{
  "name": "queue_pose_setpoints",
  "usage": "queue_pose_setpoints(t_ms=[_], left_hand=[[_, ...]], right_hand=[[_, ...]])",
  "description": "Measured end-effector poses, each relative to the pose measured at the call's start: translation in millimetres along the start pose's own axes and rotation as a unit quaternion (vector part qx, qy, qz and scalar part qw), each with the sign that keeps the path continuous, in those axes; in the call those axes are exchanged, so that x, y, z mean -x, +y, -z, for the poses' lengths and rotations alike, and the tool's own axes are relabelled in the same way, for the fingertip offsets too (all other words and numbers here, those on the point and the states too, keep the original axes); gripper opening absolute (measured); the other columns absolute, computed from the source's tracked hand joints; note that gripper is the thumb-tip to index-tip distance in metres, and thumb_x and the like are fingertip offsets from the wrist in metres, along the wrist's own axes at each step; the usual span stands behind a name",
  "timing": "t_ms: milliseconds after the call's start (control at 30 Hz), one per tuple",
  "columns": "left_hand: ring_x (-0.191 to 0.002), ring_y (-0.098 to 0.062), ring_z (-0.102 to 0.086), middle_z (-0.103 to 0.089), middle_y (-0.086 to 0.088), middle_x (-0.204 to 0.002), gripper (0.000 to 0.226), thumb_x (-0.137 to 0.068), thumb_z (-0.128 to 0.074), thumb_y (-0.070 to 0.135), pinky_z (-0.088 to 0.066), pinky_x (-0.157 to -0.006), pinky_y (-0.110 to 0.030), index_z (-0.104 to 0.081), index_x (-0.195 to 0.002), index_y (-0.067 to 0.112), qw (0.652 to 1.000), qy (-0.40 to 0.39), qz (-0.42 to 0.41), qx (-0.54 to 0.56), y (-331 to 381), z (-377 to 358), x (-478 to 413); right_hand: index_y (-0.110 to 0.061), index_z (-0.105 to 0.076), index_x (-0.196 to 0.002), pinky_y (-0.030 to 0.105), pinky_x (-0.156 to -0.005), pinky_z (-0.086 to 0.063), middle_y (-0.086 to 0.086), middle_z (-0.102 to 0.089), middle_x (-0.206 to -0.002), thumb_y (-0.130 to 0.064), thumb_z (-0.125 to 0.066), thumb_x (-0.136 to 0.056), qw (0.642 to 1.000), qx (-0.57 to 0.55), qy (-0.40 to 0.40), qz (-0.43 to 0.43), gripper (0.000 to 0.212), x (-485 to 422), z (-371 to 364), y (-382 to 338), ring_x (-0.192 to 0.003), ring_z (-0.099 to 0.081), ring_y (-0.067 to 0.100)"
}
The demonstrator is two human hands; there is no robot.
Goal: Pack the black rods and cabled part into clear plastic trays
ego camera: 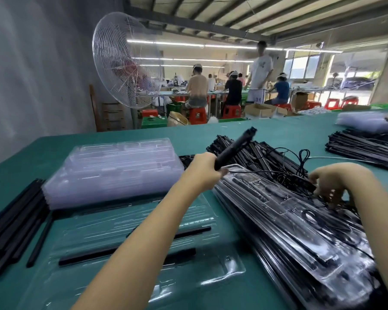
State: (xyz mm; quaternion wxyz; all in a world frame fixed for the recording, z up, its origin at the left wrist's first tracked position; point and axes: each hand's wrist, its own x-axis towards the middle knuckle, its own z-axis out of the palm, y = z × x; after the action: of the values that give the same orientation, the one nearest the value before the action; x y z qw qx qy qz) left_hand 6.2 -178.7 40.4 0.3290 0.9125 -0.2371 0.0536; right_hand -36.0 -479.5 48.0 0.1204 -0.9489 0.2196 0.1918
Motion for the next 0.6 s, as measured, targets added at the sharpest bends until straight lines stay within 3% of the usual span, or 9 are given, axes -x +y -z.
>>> queue_pose_setpoints(t_ms=[67, 133, 200, 267, 400, 500, 600], left_hand=[[-0.054, -0.017, -0.055, -0.054, -0.004, -0.072, 0.017, -0.093, -0.058, 0.024, -0.054, -0.054, -0.033, -0.054, -0.094, 0.008, 0.999, -0.032, -0.021, -0.003, 7.4, -6.0, 5.8], [-0.057, -0.02, -0.057, -0.056, -0.006, -0.075, 0.014, -0.094, -0.057, 0.023, -0.057, -0.061, -0.037, -0.053, -0.095, 0.01, 0.998, -0.056, -0.035, 0.011, 14.2, -14.6, 12.8], [-0.057, -0.021, -0.057, -0.057, -0.006, -0.075, 0.01, -0.093, -0.056, 0.021, -0.055, -0.057, -0.034, -0.051, -0.091, 0.013, 0.994, -0.09, -0.062, 0.003, 19.6, -26.9, 19.7], [-0.058, -0.019, -0.053, -0.057, -0.008, -0.081, 0.019, -0.09, -0.06, 0.027, -0.047, -0.051, -0.029, -0.049, -0.087, 0.012, 0.987, -0.133, -0.089, -0.029, 22.3, -41.9, 25.0], [-0.064, -0.01, -0.043, -0.047, 0.004, -0.079, 0.046, -0.078, -0.07, 0.052, -0.033, -0.052, -0.029, -0.035, -0.077, 0.021, 0.975, -0.195, -0.092, -0.055, 17.1, -68.2, 34.1], [-0.063, -0.008, -0.039, -0.044, 0.007, -0.076, 0.052, -0.074, -0.073, 0.055, -0.029, -0.051, -0.03, -0.03, -0.073, 0.025, 0.978, -0.187, -0.085, -0.027, 9.6, -72.1, 36.8], [-0.061, -0.011, -0.041, -0.047, 0.005, -0.074, 0.053, -0.073, -0.067, 0.064, -0.029, -0.05, -0.031, -0.032, -0.075, 0.024, 0.984, -0.159, -0.077, -0.02, 10.5, -77.6, 40.3]], right_hand=[[-0.009, -0.044, -0.108, 0.045, -0.067, -0.059, 0.017, -0.055, -0.088, -0.005, -0.05, -0.094, 1.0, -0.004, 0.013, -0.008, 0.016, 2.2, 0.0, 6.7, -0.054, -0.063, 0.026], [-0.006, -0.043, -0.108, 0.039, -0.068, -0.059, 0.011, -0.053, -0.077, -0.008, -0.049, -0.096, 0.999, 0.013, 0.041, -0.004, 0.014, 6.3, 0.0, 8.6, -0.051, -0.057, 0.019], [-0.008, -0.042, -0.101, 0.024, -0.049, -0.051, 0.006, -0.049, -0.074, -0.009, -0.049, -0.096, 0.997, 0.003, 0.083, 0.003, 0.009, 10.3, -1.9, 10.0, -0.048, -0.051, 0.013], [-0.008, -0.041, -0.097, 0.019, -0.042, -0.039, 0.003, -0.048, -0.071, -0.008, -0.05, -0.095, 0.993, 0.01, 0.114, 0.011, 0.009, 11.0, -4.6, 13.4, -0.049, -0.046, 0.011], [-0.006, -0.041, -0.091, 0.021, -0.038, -0.038, 0.01, -0.052, -0.067, 0.003, -0.047, -0.092, 0.99, -0.018, 0.136, 0.019, 0.011, 7.6, -5.6, 21.2, -0.045, -0.045, 0.018], [-0.008, -0.042, -0.088, 0.025, -0.044, -0.039, 0.012, -0.057, -0.078, 0.002, -0.048, -0.09, 0.985, -0.008, 0.17, 0.029, 0.012, 7.7, -5.2, 23.7, -0.056, -0.047, 0.019], [-0.007, -0.047, -0.087, 0.026, -0.045, -0.041, 0.008, -0.053, -0.075, 0.001, -0.049, -0.089, 0.983, -0.002, 0.183, 0.018, 0.008, 12.4, -3.2, 28.0, -0.06, -0.048, 0.019]])
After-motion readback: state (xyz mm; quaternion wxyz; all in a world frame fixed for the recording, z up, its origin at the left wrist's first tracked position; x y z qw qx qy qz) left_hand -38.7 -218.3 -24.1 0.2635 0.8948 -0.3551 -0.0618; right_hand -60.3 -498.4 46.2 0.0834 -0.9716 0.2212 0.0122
